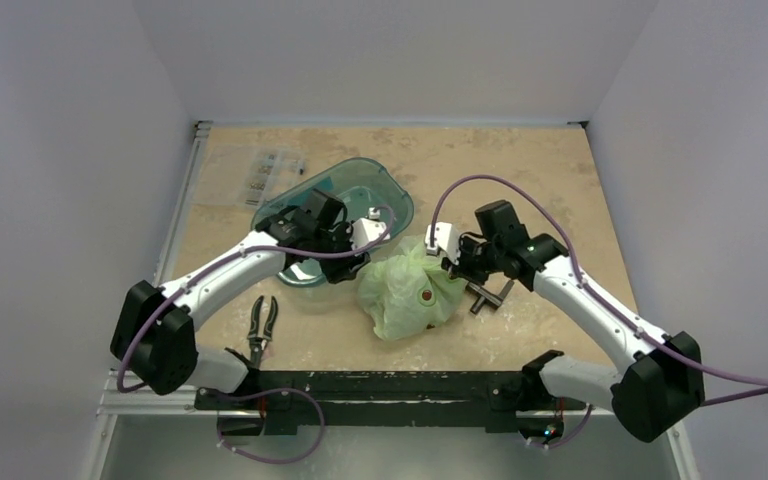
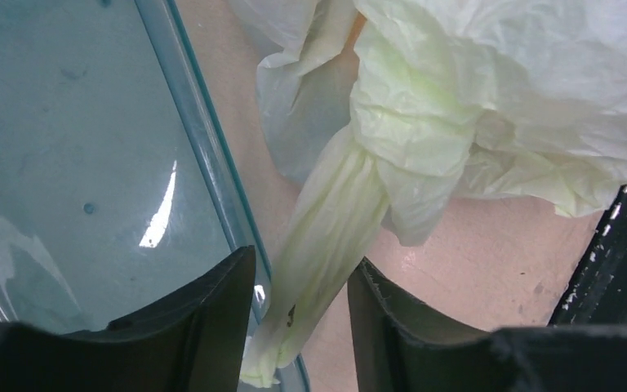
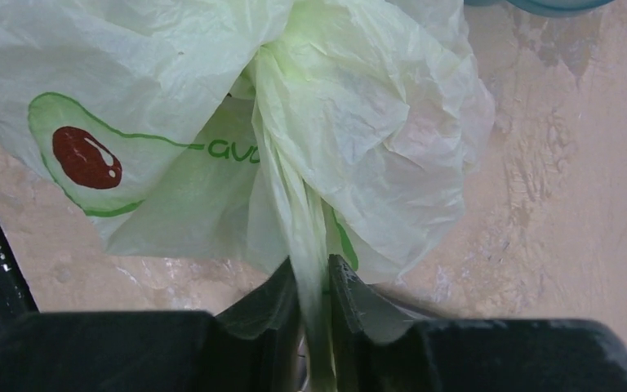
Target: Place the fake fruits into the plastic bag and tie a complex knot
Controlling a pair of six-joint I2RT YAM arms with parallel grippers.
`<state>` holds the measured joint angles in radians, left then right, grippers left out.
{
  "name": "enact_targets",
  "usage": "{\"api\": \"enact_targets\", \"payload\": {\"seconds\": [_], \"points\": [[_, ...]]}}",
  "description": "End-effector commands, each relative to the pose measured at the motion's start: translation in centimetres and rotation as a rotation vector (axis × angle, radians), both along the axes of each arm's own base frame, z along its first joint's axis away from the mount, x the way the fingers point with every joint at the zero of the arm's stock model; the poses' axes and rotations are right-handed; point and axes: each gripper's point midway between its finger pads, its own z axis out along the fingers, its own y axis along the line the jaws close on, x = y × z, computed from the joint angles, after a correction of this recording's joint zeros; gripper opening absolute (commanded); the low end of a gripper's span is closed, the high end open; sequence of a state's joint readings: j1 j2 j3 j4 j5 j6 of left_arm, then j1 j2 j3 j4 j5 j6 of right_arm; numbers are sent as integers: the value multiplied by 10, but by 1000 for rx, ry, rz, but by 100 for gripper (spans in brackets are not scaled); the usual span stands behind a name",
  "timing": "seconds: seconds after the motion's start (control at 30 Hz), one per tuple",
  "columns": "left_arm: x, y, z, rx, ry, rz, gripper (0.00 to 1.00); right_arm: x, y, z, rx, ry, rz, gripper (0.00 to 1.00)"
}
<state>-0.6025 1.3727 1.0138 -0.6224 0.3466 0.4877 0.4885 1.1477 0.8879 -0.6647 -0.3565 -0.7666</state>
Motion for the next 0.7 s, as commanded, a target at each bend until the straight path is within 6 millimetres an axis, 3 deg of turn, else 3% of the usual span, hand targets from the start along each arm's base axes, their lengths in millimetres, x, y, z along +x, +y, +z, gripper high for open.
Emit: {"api": "enact_targets", "payload": {"seconds": [0.0, 0.03, 0.1, 0.13, 0.33, 0.53, 0.67], "points": [[20, -16, 6, -48, -56, 14, 34, 17, 3, 9, 37, -73, -81, 10], [21, -17, 9, -65, -59, 32, 24, 16, 3, 10, 42, -73, -95, 0], [23, -17, 18, -103, -69, 91, 4, 18, 0, 16, 56, -92, -134, 0], [24, -15, 23, -125, -68, 128, 0, 18, 0, 23, 82, -110, -151, 0], [35, 14, 51, -328, 86, 483, 0, 30, -35, 40, 105, -196, -409, 0], [32, 45, 33, -289, 131, 592, 0, 31, -83, 23, -26, -215, -487, 0], [25, 61, 13, -189, 126, 561, 0, 25, -118, -6, -134, -198, -481, 0]]}}
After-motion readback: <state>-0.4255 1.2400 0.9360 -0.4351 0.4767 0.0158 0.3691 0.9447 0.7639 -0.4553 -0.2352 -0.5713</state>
